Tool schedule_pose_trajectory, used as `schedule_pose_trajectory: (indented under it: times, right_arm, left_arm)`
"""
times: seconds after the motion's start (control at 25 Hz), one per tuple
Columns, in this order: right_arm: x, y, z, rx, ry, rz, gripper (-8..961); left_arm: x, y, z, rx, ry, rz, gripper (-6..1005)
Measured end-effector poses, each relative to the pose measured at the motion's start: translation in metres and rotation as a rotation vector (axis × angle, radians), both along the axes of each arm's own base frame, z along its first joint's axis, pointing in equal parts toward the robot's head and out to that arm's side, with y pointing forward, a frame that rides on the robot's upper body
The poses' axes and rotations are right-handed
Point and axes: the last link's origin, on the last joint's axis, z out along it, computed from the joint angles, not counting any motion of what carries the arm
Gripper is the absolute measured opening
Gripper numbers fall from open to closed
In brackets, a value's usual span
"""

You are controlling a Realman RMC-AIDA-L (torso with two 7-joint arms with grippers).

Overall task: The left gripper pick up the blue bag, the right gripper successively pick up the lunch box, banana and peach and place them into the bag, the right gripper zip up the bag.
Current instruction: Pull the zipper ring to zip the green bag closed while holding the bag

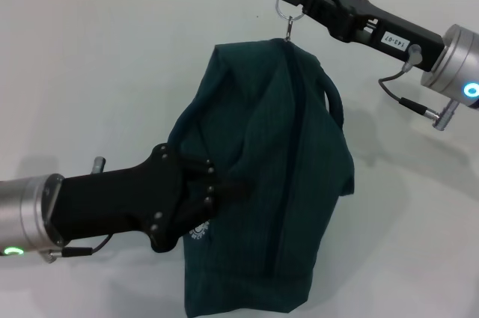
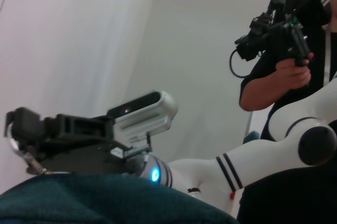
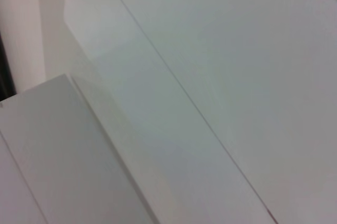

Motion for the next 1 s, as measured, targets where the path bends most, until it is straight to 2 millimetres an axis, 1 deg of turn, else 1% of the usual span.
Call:
schedule_pose_trajectory:
  times: [0.28, 0.44, 0.6, 0.68, 0.72, 0.76, 0.84, 1.0]
  right_arm:
    - [0.005, 0.001, 0.001, 0.02, -0.009, -0.019, 50]
    - [0.007, -0.002, 0.008, 0.049, 0.012, 0.0, 50]
    - [0.017, -0.01, 0.021, 0.078, 0.066, -0.003, 51]
    - [0.022, -0.016, 0.027, 0.087, 0.099, -0.001, 51]
    - [0.024, -0.019, 0.029, 0.089, 0.113, 0.0, 51]
    - [0.026, -0.022, 0.031, 0.09, 0.127, 0.002, 51]
    - [0.03, -0.028, 0.034, 0.087, 0.156, -0.005, 51]
    - [0.037, -0.031, 0.034, 0.058, 0.179, -0.042, 52]
  left_arm:
    - [-0.004, -0.005, 0.006, 0.016, -0.018, -0.001, 47]
    - [-0.01, -0.003, 0.013, 0.047, -0.025, 0.032, 47]
    - [-0.017, 0.003, 0.022, 0.111, -0.037, 0.096, 47]
    - [-0.022, 0.008, 0.026, 0.143, -0.034, 0.151, 48]
    - [-0.027, 0.014, 0.027, 0.169, -0.021, 0.205, 48]
    - [-0.027, 0.014, 0.027, 0.169, -0.021, 0.205, 48]
    - [-0.029, 0.021, 0.026, 0.177, -0.004, 0.236, 48]
    - [-0.026, 0.029, 0.02, 0.172, 0.026, 0.245, 47]
